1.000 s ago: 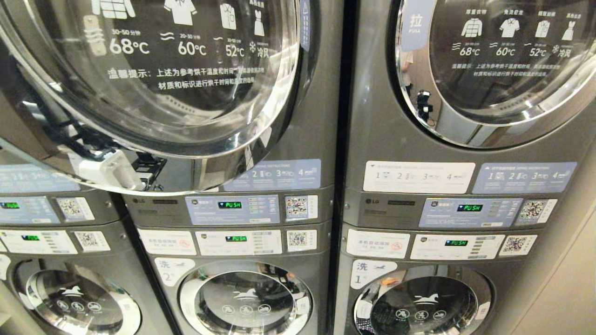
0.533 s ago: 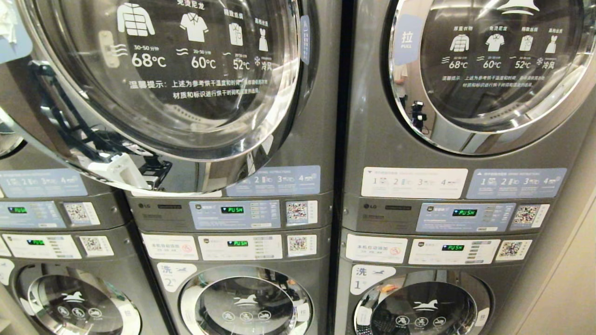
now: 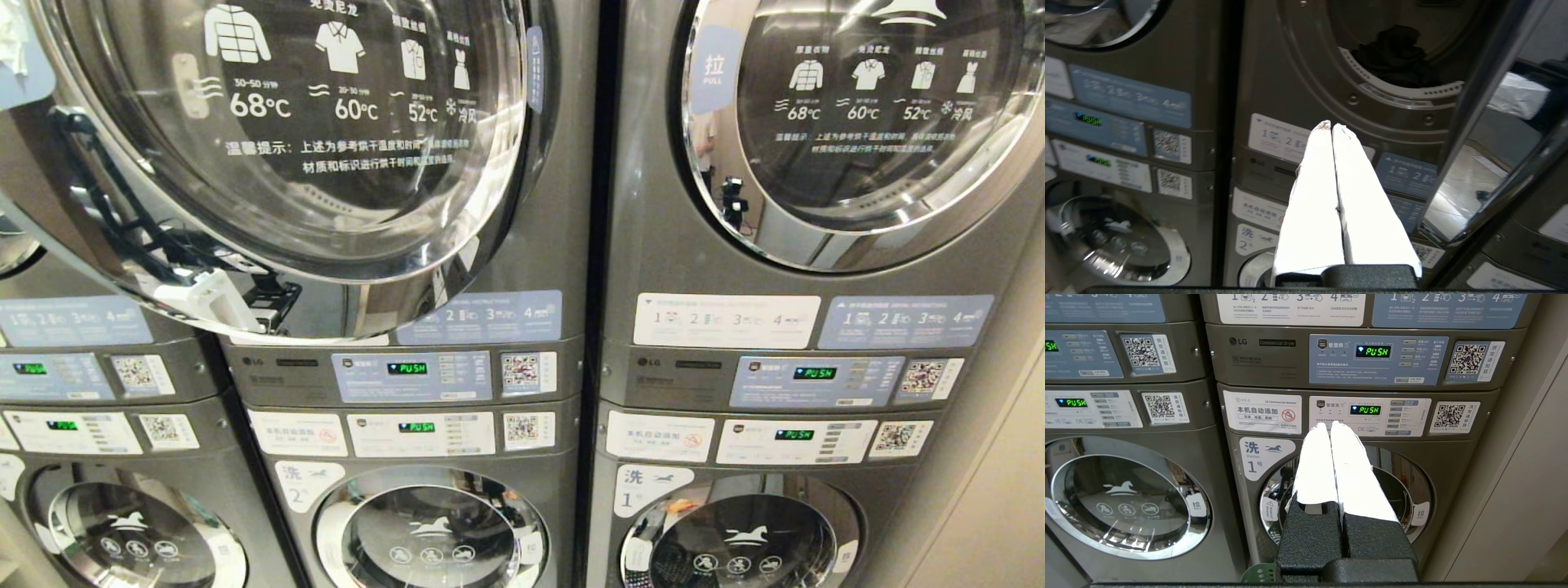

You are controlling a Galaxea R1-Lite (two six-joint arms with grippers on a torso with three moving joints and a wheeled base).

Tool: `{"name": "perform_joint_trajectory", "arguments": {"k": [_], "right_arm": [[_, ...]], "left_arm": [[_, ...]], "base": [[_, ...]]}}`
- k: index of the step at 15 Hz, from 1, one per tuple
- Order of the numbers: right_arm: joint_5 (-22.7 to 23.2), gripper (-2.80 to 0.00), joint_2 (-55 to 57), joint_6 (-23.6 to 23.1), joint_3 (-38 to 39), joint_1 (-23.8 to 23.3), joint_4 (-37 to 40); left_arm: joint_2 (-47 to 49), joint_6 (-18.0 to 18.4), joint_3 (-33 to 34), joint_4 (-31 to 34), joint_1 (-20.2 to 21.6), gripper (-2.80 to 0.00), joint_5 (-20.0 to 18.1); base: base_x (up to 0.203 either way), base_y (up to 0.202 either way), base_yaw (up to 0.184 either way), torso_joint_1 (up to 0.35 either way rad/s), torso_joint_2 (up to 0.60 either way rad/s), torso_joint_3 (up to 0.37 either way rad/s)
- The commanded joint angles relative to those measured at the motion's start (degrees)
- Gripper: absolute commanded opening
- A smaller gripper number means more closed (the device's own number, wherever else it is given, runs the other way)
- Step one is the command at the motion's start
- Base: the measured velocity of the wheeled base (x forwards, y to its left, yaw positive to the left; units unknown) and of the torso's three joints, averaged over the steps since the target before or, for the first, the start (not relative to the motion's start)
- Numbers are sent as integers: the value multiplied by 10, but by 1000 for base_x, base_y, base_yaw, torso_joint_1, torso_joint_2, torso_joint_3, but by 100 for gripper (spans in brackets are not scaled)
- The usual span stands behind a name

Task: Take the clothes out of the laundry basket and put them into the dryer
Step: Open the dryer

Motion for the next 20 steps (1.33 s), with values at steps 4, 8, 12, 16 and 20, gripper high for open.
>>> {"name": "perform_joint_trajectory", "arguments": {"k": [4,8,12,16,20], "right_arm": [[0,-280,0,0,0,0,0],[0,-280,0,0,0,0,0],[0,-280,-1,0,0,0,0],[0,-280,-1,0,0,0,0],[0,-280,0,0,0,0,0]], "left_arm": [[-9,-4,40,-74,32,-280,-218],[8,-31,67,-147,33,-280,-256],[27,-21,62,-163,61,-280,-252],[28,-13,62,-162,110,-280,-254],[80,-10,30,-165,99,-280,-284]], "base": [[0,0,0,0,0,0],[0,0,0,0,0,0],[0,0,0,0,0,0],[0,0,0,0,0,0],[0,0,0,0,0,0]]}}
